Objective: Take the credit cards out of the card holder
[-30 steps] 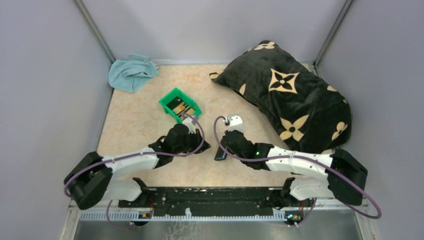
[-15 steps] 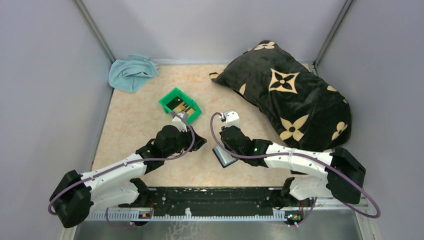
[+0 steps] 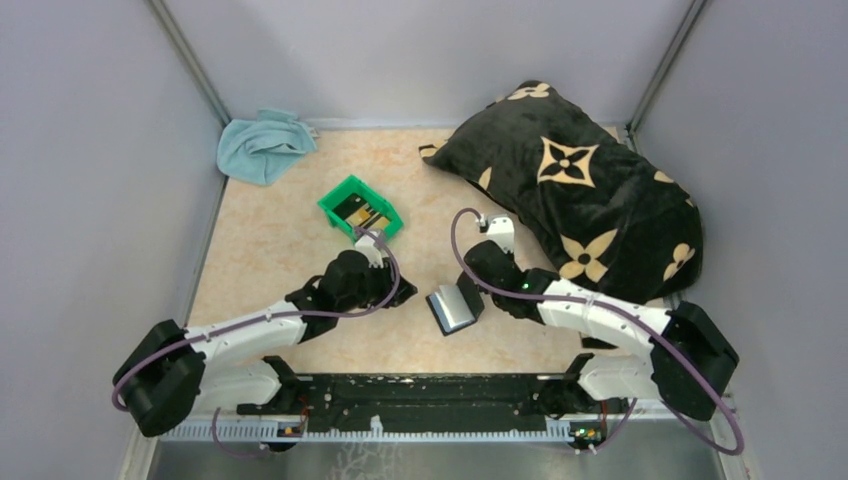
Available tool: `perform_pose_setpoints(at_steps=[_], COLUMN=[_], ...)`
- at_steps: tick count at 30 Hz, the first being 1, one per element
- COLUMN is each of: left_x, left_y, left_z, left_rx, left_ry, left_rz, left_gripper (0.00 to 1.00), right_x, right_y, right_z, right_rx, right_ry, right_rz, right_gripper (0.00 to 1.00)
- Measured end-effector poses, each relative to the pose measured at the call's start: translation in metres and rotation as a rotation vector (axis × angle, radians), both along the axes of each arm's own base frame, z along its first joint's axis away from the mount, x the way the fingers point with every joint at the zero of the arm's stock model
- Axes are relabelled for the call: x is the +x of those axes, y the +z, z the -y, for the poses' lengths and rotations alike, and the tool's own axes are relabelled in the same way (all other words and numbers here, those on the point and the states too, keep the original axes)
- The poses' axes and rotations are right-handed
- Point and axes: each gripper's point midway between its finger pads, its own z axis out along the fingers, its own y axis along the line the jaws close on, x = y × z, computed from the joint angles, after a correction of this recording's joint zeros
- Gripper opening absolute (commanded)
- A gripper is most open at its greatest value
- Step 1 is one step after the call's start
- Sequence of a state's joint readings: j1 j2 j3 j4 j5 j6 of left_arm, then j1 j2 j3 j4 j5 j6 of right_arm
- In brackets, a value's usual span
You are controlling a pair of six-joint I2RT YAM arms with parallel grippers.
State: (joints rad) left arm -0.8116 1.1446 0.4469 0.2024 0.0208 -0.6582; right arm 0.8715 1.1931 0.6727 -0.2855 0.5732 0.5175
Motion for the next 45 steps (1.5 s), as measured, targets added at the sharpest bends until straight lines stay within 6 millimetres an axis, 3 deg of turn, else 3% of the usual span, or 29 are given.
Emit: perform_pose_setpoints(at_steps=[5,9,13,18,23,33,36,41,45], left_x=[-0.002,-0.004,-0.007,-0.009,-0.012,-0.021,-0.023,-0.022,-0.019], left_y=[-0.006,-0.009,-0.008,-0.012,-0.022,-0.033,-0.038,-0.046,-0.053], left_z=[0.004,0.007,0.015,0.030,0.050,0.110,0.122,0.138,0.147], left_rx=[-0.002,-0.007,-0.038,-0.070,-0.075,-0.080,-0.079,-0.080,-0.081], left_ry=[-0.019,-0.030,-0.063,-0.104,-0.148,-0.258,-0.275,-0.293,-0.295], left_rz=[-0.022,-0.041,-0.051,-0.080,-0.115,-0.143,-0.154,-0.166,-0.181], left_gripper=[0.35,0.35,0.35,0.35,0.35,0.35,0.35,0.34,0.32], right_x=[-0.003,-0.007,-0.009,-0.013,-0.014,-0.020,-0.020,-0.024,-0.022], right_y=[-0.028,-0.047,-0.058,-0.065,-0.068,-0.075,-0.074,-0.060,-0.036], right_z=[0.011,0.031,0.047,0.049,0.045,0.044,0.040,0.036,0.032], right_rx=[-0.061,-0.096,-0.104,-0.102,-0.079,-0.053,-0.024,0.059,0.132], right_ry=[-0.048,-0.108,-0.150,-0.145,-0.132,-0.116,-0.103,-0.081,-0.070], right_rz=[-0.076,-0.131,-0.157,-0.181,-0.185,-0.194,-0.188,-0.148,-0.080], right_gripper=[0.00,0.00,0.00,0.00,0.00,0.00,0.06,0.35,0.37])
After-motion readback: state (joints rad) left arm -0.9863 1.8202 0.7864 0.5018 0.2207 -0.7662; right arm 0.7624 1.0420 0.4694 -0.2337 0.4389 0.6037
